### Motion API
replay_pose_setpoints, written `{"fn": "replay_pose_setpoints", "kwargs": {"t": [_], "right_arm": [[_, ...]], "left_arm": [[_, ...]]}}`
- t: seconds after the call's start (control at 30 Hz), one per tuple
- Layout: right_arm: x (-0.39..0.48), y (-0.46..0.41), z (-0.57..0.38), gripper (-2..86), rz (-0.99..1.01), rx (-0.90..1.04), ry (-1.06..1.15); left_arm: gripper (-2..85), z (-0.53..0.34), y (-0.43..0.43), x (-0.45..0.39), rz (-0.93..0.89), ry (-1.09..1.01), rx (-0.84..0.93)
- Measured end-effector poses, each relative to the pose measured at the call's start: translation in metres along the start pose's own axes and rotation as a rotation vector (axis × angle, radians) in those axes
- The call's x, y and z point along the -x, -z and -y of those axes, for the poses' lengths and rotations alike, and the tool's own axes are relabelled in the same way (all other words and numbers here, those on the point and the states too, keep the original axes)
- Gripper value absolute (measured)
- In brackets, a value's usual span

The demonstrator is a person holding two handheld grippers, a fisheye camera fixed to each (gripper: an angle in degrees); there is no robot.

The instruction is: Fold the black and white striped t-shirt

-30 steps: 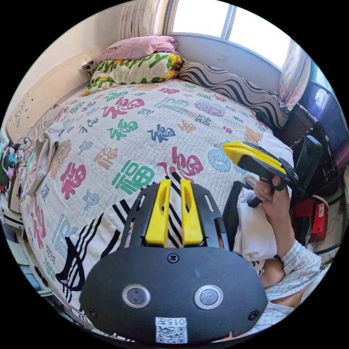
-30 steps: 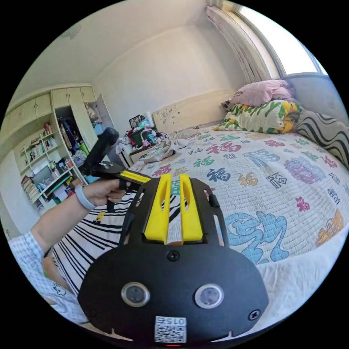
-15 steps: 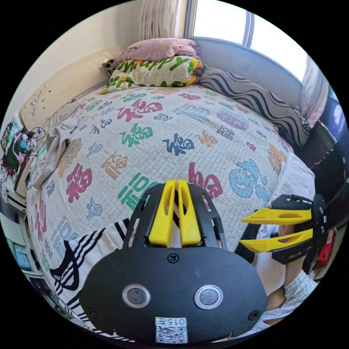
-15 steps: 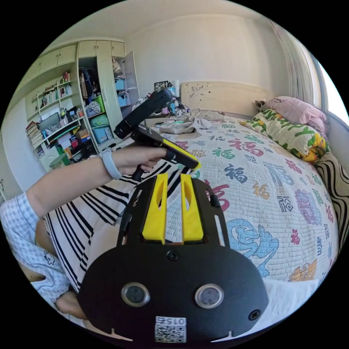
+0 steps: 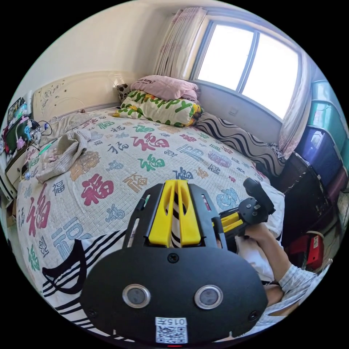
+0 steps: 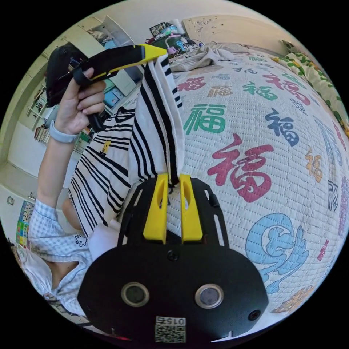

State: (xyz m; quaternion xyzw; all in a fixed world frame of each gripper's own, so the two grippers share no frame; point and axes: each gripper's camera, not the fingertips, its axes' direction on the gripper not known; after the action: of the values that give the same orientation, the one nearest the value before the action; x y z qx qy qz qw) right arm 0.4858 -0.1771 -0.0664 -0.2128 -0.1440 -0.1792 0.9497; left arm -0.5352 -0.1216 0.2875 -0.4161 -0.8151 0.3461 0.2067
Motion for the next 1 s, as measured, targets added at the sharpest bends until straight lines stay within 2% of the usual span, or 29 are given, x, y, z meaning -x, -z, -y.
{"fn": "replay_pose_setpoints", "kwargs": {"t": [0.2,0.3,0.5,0.63,0.73,0.83,0.93,1.0], "right_arm": [[0.038,0.045,-0.018,2.5,-0.108,-0.223,0.097],[0.078,0.066,-0.021,2.0,-0.134,-0.242,0.152],[0.202,0.048,0.005,2.2,-0.342,-0.066,0.381],[0.259,-0.02,0.023,3.9,-0.326,0.122,0.539],[0.263,-0.062,0.028,5.9,-0.203,0.271,0.583],[0.241,-0.046,0.035,6.3,-0.089,0.192,0.512],[0.209,-0.024,0.048,6.2,-0.167,0.077,0.417],[0.191,-0.034,0.06,7.7,-0.183,0.14,0.371]], "left_arm": [[-0.3,-0.006,0.033,0.015,-0.001,0.032,-0.054],[-0.3,-0.011,0.063,0.033,-0.043,0.084,-0.094],[-0.4,-0.055,0.133,0.074,-0.109,0.114,-0.117],[-0.5,-0.134,0.171,0.117,-0.132,0.203,-0.132],[-0.2,-0.188,0.171,0.147,-0.07,0.273,0.012],[0.5,-0.221,0.183,0.168,-0.017,0.322,0.055],[2.3,-0.212,0.2,0.17,0.036,0.296,0.014],[4.3,-0.19,0.195,0.161,0.043,0.251,0.012]]}}
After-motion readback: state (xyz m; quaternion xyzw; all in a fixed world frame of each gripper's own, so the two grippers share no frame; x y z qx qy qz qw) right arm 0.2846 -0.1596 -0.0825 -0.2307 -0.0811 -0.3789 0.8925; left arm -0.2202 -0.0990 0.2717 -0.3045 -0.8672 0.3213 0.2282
